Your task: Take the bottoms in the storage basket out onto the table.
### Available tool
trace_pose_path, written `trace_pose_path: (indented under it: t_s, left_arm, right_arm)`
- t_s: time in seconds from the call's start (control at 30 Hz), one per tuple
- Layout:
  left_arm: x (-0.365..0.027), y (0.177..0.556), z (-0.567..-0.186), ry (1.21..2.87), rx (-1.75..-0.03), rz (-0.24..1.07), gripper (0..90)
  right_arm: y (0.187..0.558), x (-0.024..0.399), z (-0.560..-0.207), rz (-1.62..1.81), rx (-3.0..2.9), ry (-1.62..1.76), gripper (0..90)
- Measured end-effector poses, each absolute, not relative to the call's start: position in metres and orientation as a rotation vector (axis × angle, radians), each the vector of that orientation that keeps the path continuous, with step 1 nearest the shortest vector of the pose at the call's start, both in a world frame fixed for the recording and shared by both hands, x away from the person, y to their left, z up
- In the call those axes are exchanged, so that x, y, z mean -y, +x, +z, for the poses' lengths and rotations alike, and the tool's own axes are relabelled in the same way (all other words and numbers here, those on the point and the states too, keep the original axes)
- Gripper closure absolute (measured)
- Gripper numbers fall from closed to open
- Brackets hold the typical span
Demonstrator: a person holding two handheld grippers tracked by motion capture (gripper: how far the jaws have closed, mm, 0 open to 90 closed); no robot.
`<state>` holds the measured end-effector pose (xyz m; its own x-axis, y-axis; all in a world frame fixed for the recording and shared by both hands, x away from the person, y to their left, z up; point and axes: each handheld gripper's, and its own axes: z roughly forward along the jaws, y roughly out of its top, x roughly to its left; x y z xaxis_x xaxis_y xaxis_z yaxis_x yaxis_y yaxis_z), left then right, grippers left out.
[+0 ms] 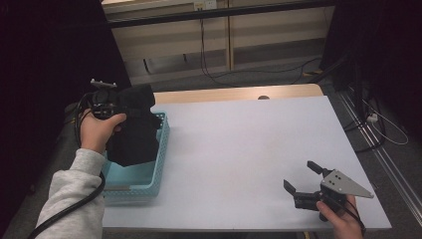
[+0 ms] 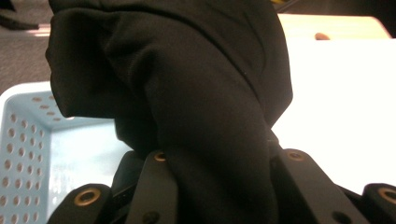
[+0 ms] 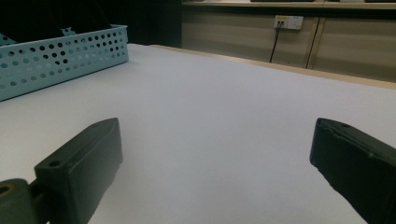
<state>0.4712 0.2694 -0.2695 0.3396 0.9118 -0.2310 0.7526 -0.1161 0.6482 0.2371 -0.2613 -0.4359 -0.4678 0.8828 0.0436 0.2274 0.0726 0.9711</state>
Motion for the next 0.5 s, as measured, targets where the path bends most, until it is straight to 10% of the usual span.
trace_pose_path:
  t_s: [0.5]
  left_arm:
    - [-0.230,0.458,-0.235,1.909,-1.253,0.260,70.9]
  right_arm:
    - [0.237,0.260,-0.436,1.429,-1.768,1.101,2.1]
